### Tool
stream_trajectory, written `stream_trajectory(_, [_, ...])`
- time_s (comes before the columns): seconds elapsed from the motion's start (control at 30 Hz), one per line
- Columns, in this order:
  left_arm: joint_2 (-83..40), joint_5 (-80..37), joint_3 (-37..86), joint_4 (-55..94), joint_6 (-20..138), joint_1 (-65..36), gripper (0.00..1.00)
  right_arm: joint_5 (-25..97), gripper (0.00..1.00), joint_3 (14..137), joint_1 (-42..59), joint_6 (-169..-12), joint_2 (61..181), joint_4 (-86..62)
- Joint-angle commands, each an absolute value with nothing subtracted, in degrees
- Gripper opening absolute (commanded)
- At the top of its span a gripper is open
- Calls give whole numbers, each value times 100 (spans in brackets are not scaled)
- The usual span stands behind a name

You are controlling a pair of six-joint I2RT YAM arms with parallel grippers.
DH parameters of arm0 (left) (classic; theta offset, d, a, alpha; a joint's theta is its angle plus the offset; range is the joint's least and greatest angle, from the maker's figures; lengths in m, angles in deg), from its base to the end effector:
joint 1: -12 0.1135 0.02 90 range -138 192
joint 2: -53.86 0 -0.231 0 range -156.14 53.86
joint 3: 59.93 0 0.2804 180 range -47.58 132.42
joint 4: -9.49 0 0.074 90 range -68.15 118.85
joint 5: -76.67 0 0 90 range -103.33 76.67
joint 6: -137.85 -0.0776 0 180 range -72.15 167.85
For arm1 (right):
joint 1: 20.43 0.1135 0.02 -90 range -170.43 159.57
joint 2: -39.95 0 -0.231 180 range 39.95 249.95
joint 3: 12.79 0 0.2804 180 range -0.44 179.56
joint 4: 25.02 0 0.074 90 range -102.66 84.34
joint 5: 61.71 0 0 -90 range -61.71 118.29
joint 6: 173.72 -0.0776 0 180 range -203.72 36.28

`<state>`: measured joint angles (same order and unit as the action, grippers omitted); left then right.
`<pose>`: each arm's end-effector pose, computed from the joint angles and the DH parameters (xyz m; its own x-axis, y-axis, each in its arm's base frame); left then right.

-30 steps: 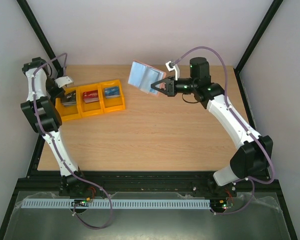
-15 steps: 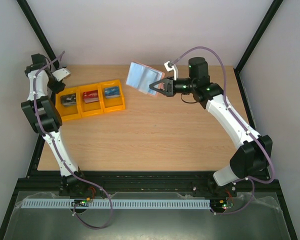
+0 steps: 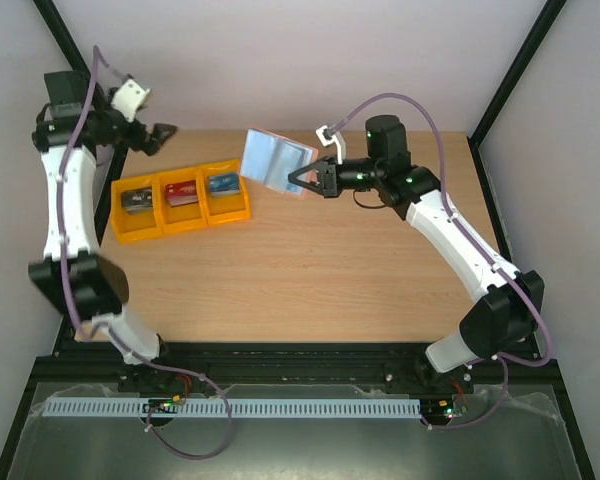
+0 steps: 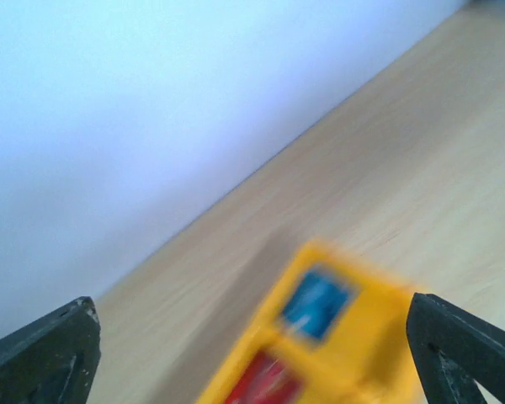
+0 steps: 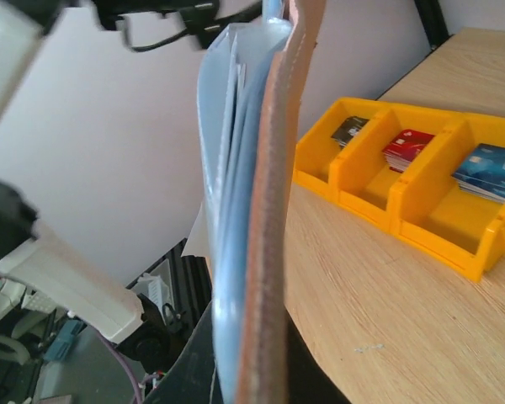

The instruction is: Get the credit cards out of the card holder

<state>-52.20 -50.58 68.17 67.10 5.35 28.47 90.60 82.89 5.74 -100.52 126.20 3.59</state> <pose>0.4489 0.0837 0.3617 -0.2448 0.4884 -0.8376 0.5586 0.7771 0.2899 0.3156 0.2317 0.3538 -0.5585 -0.1248 -0.8201 -0.8295 0.0880 0.5515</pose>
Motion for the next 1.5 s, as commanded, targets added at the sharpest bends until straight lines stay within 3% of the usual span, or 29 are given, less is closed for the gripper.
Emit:
stream_trajectory(0.0, [-3339, -8095, 5319, 6778, 1696, 1946, 100, 8956, 2, 8591, 751, -9756, 12470, 410])
stream_trajectory(0.27, [-1515, -7384, 2646, 4431, 3649, 220, 100, 9167, 2, 8473, 1084, -9387, 12206, 689])
stream_trajectory(0.63, [-1344, -5634, 2509, 3768, 4409, -997, 100, 8608, 2, 8215, 1472, -9902, 11809, 154])
stream_trajectory(0.7, [-1302, -5729, 2523, 3872, 4261, -997, 84, 8638, 2, 8169, 1472, -9931, 11738, 124])
stream_trajectory(0.83, [-1189, -6207, 2499, 3942, 4233, -988, 14, 8833, 5, 8103, 1472, -9978, 11637, 116])
stream_trajectory(0.87, [-1162, -6345, 2474, 3946, 4258, -981, 7, 8852, 6, 8100, 1472, -9972, 11619, 122])
stream_trajectory(0.93, [-1105, -6599, 2431, 3941, 4329, -935, 3, 8949, 12, 8086, 1472, -9915, 11571, 150])
stream_trajectory(1.07, [-1020, -7159, 2314, 3670, 4746, -790, 3, 9001, 34, 7914, 1422, -9794, 11380, 80])
stream_trajectory(1.2, [-976, -7494, 2253, 3600, 4813, -736, 3, 9010, 32, 7740, 1386, -9892, 11249, -172])
stream_trajectory(1.3, [-960, -7619, 2250, 3588, 4767, -742, 3, 8846, 19, 7805, 1385, -10030, 11282, -280])
stream_trajectory(1.47, [-999, -7556, 2274, 3557, 4784, -753, 3, 8935, 20, 7849, 1401, -10527, 11438, -809])
